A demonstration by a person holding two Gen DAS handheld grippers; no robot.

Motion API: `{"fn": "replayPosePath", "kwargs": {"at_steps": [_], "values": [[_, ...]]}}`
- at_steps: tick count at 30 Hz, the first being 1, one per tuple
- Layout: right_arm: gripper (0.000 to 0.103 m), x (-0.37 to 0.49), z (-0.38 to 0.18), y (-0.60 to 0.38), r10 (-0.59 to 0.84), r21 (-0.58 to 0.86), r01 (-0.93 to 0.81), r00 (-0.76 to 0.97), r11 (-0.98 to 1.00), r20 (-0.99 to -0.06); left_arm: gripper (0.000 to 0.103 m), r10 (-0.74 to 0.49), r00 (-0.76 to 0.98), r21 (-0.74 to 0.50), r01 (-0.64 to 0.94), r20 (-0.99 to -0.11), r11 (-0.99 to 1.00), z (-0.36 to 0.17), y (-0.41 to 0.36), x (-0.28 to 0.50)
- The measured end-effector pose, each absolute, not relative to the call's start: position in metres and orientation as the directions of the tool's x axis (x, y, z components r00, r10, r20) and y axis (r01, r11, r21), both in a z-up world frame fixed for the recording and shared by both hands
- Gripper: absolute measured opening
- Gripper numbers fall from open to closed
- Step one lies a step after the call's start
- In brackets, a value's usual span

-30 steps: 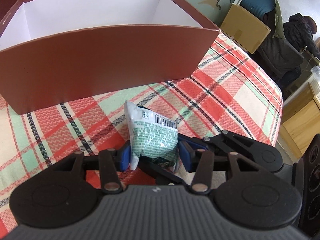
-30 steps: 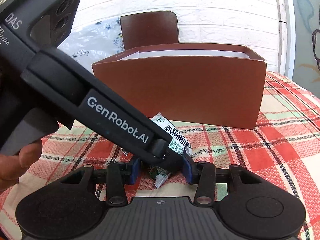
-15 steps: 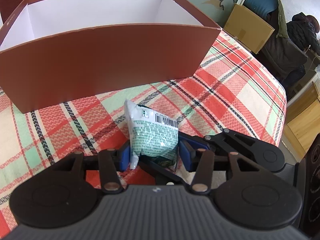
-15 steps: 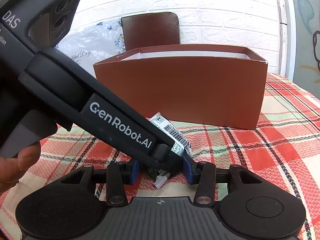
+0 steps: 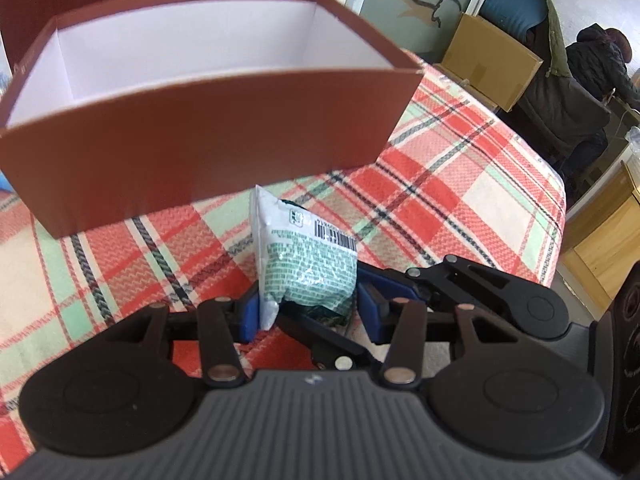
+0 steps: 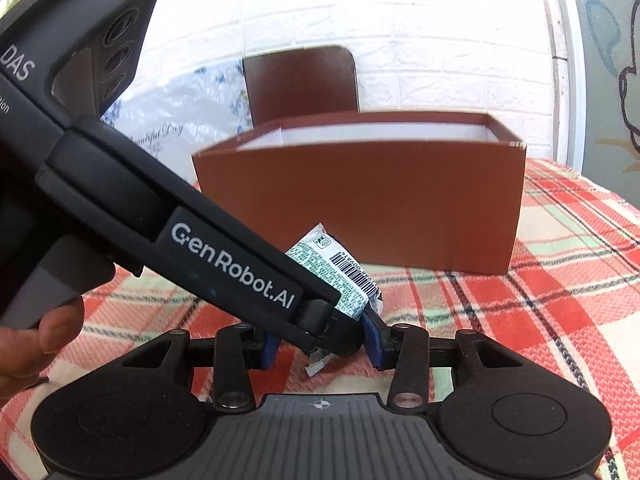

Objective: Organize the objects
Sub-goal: 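Carry the snack packet over the brown box and open the left gripper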

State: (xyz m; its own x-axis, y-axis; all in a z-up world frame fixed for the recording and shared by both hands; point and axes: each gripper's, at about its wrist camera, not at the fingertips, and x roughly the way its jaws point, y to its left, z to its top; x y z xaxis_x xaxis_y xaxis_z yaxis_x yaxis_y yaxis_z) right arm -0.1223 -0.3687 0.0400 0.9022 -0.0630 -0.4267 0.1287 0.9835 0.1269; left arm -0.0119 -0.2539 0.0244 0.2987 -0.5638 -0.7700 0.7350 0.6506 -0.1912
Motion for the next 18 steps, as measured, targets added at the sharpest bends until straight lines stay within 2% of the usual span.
{"fn": "replayPosePath", "kwargs": {"at_steps": [5,11,18], "values": [[0.041,-0.128,0.056,-0.362,-0.078,0.117,0.128,0.929,0.985,-0.362,0.049,-0.587,0.342,-0.167,0.747,-0.734,0.644,0.047,-0.25,-0.017],[0.041,-0.13,0.086,-0.354,-0.115,0.047,0.13,0.964,0.99,-0.241,0.05,-0.604,0.417,-0.099,0.764,-0.68,0.638,0.078,-0.256,-0.021],[0.041,-0.105,0.105,-0.359,-0.143,0.001,0.145,0.973,0.989,-0.181,0.049,-0.589,0.489,-0.013,0.763,-0.643,0.647,0.097,-0.27,-0.001]]}}
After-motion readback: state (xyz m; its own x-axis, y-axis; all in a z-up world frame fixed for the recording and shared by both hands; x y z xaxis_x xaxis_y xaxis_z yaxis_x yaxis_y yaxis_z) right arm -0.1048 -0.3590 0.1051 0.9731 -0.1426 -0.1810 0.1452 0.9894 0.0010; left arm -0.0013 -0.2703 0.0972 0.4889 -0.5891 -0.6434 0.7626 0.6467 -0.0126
